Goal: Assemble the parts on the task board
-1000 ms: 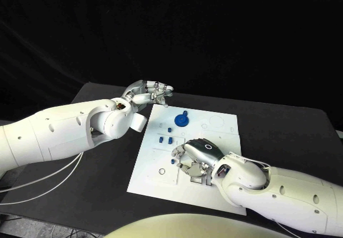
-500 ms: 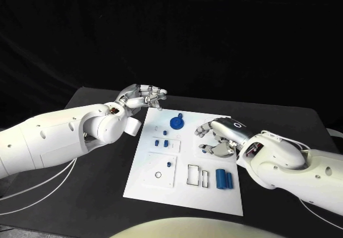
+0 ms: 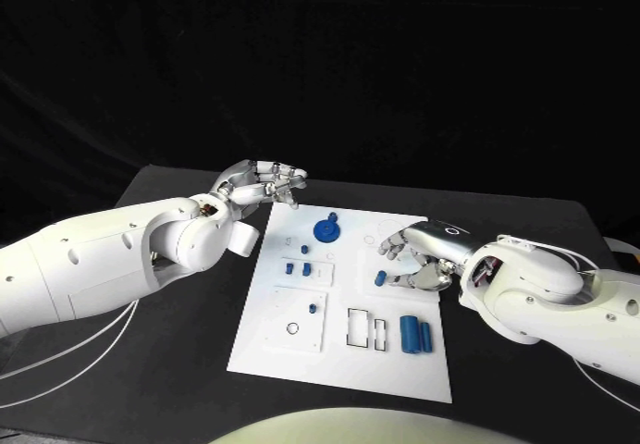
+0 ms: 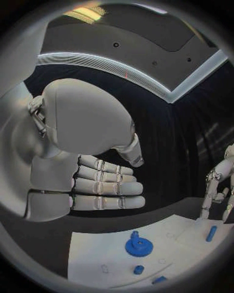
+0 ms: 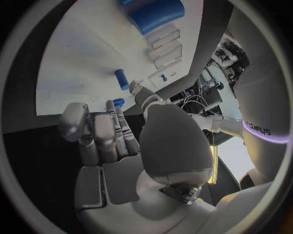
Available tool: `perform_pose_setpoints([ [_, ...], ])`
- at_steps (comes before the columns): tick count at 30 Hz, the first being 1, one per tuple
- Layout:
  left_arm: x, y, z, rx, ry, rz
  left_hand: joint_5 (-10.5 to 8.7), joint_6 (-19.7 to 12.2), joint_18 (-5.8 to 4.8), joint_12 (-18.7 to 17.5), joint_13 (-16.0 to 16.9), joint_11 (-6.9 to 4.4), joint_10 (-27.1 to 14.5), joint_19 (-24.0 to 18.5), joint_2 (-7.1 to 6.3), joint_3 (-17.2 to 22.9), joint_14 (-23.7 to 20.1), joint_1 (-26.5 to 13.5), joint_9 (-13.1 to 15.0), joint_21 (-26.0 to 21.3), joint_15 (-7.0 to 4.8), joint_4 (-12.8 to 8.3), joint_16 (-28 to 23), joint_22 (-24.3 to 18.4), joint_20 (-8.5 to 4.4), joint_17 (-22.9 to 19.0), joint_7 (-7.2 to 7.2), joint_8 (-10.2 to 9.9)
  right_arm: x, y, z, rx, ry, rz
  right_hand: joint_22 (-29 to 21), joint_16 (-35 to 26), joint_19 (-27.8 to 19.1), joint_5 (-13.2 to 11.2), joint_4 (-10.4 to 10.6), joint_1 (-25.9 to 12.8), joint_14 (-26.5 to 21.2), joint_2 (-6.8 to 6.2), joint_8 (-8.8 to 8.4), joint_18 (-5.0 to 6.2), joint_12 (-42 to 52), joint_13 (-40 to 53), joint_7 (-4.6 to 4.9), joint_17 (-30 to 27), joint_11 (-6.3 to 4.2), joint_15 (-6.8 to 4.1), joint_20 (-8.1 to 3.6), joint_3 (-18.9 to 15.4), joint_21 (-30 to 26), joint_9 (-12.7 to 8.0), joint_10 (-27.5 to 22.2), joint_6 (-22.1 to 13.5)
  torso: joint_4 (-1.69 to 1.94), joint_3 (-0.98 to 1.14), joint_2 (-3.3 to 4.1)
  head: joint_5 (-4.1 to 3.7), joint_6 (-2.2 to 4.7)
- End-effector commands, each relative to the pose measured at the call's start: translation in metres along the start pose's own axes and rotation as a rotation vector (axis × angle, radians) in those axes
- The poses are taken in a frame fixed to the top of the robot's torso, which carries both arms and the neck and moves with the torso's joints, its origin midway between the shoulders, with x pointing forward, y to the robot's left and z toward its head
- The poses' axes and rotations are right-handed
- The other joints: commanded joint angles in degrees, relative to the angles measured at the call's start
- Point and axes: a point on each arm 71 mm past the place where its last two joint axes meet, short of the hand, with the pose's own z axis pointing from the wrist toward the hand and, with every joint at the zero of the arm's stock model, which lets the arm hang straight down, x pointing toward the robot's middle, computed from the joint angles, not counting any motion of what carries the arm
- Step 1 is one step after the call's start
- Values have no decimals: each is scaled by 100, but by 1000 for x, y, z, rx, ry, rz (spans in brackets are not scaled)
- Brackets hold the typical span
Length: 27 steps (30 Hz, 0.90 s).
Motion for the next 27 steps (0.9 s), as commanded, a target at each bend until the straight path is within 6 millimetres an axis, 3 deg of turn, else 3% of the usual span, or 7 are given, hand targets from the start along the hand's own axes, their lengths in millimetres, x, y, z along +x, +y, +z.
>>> perform_pose_setpoints([
  [1,2,-1,0,7,19,-4,0,-26,23,-5,-7,18,-39,-14,37,-14,-32,-1,-10,-20,-1,-25,-22,-5,27,-9,-6,-19,8,0,1,5,78,-34,197,36,57,-33,13,87,7,25,35,62,43,-1,18,37,1,16,15,-62,72,-11,71,97,6,-6,0,-5,-17],
  [14,1,-1,-1,6,16,-4,-1,-22,24,1,-7,16,-39,-11,41,-17,-32,3,-8,-27,-2,-31,-23,-9,29,-11,-8,-18,19,4,11,1,75,-29,364,176,273,-87,32,205,162,221,110,-8,120,-9,-73,231,-85,-60,-48,16,439,-46,337,376,4,-3,2,3,-31],
  [18,1,-1,-1,6,15,-3,-1,-22,24,1,-7,16,-39,-11,41,-17,-32,3,-8,-27,-2,-31,-23,-9,29,-11,-8,-18,23,7,14,-7,73,-21,512,263,432,-210,64,198,294,276,160,-68,103,-17,-170,387,-177,-140,-129,308,749,-92,616,624,1,-1,4,12,-32],
  [20,1,-1,-1,6,15,-3,-1,-22,24,1,-7,16,-39,-11,41,-17,-32,3,-8,-27,-2,-31,-23,-9,29,-11,-8,-18,25,7,16,-7,76,-19,555,269,473,-307,81,176,331,249,165,-85,20,-21,-210,413,-211,-174,-166,599,824,-133,753,740,1,-1,2,12,-36],
  [27,1,-1,-1,5,14,-3,-1,-22,24,1,-7,16,-39,-11,41,-17,-32,3,-8,-27,-2,-31,-23,-9,29,-11,-8,-18,29,4,18,4,81,-22,653,280,552,-354,103,124,362,198,220,-122,-115,-17,-286,456,-287,-239,-220,1124,1006,-158,1042,950,0,-1,-3,12,-49],
])
